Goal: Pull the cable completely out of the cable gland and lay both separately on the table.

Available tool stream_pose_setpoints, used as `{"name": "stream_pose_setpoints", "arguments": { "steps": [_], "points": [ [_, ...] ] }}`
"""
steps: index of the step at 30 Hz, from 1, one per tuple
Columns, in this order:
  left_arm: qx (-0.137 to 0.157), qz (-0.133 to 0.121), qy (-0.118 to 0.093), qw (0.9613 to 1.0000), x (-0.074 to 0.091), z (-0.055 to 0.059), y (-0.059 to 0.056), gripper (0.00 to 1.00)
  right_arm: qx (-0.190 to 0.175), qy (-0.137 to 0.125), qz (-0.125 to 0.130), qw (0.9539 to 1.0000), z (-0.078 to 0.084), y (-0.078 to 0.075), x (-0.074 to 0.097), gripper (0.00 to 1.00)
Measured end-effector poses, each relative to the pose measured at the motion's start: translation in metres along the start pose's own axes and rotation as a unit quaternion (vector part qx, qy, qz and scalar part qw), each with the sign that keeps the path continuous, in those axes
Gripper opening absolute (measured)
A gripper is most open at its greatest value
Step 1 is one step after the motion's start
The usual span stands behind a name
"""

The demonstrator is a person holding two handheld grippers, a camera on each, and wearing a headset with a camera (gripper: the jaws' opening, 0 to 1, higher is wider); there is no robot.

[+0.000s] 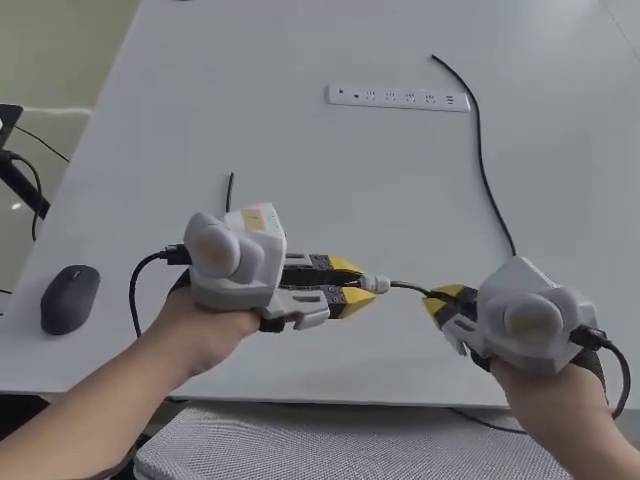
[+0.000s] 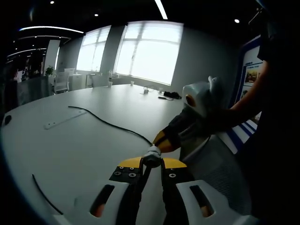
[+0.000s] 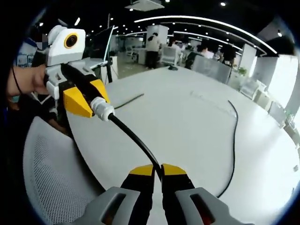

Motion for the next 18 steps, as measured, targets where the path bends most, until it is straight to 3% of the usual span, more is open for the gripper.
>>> {"name": "stream_pose_setpoints", "arguments": {
  "steps": [3, 4, 8, 16, 18],
  "points": [
    [-0.003, -0.003, -0.004, 1.0000, 0.001, -0.002, 0.001, 0.15, -0.052, 0.012, 0.009, 0.9985, 0.008, -0.003, -0.001, 0.00],
    [-0.003, -0.005, -0.005, 1.0000, 0.001, -0.002, 0.001, 0.15, -0.084, 0.013, 0.007, 0.9963, 0.012, -0.004, -0.003, 0.00],
    [-0.015, -0.006, -0.005, 0.9999, -0.001, -0.001, 0.002, 0.15, -0.116, 0.023, 0.008, 0.9930, 0.021, -0.004, -0.007, 0.00],
    [-0.013, -0.007, -0.003, 0.9999, -0.003, 0.000, 0.003, 0.15, -0.117, 0.018, 0.011, 0.9929, 0.024, -0.002, -0.008, 0.00],
    [-0.014, -0.008, -0.002, 0.9999, -0.003, 0.000, 0.003, 0.15, -0.100, 0.015, 0.011, 0.9948, 0.024, -0.001, -0.007, 0.00]
  ]
}}
Point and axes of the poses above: the centre of the closed fingertips' face, and the gripper's own axes: x roughly backward along the fingers, y roughly to its left, z roughly out of its underside, the point moved 7 cm from there along x, roughly backward along the fingers
